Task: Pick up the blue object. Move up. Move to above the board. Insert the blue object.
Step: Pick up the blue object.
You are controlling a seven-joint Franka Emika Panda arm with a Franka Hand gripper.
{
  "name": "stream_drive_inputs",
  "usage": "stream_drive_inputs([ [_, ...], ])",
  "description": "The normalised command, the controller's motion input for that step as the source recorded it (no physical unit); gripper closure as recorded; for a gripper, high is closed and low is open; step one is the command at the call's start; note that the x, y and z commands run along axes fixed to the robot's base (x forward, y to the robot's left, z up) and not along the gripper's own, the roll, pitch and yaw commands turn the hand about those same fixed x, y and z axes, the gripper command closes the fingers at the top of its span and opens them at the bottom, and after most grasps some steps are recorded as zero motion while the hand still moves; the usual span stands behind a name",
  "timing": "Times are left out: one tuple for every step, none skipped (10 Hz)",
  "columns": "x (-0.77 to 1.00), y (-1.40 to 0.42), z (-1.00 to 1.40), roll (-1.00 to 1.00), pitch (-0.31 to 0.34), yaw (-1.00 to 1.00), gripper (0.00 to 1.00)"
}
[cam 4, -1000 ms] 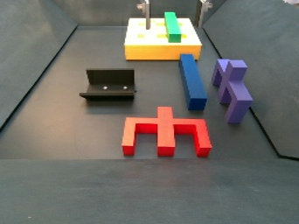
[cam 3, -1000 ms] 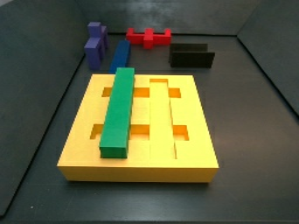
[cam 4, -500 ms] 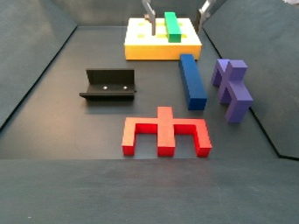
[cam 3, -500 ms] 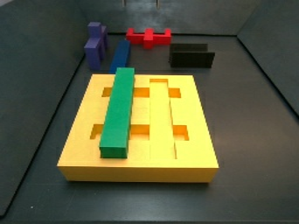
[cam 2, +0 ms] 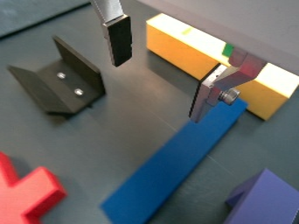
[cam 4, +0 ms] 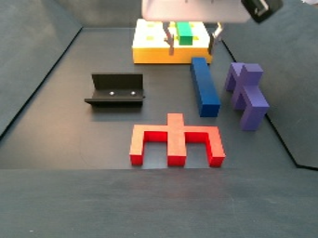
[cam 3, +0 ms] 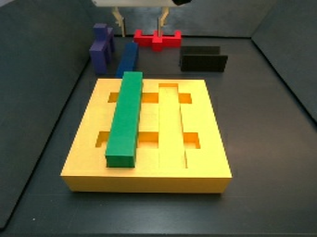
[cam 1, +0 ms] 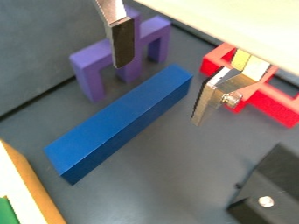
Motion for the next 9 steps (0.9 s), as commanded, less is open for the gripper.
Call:
stream_drive_inputs([
  [-0.23,-0.02,-0.6,0.16,-0.034,0.0,0.0],
  [-0.19,0.0,-0.53,0.17,-0.027,0.0,0.0],
  [-0.11,0.0,-0.53,0.15,0.0,0.0,0.0],
  [-0.23,-0.04,-0.41,0.15,-0.016,0.0,0.0],
  [-0.2,-0.17,-0.18,0.14,-0.004,0.0,0.0],
  [-0.23,0.0,-0.13,0.15,0.0,0.0,0.0],
  [-0.21,0.0,-0.15,0.14,0.0,0.0,0.0],
  [-0.11,-0.01,-0.23,0.11,0.0,0.0,0.0],
  [-0.02,-0.01,-0.37,0.08,0.0,0.0,0.0],
])
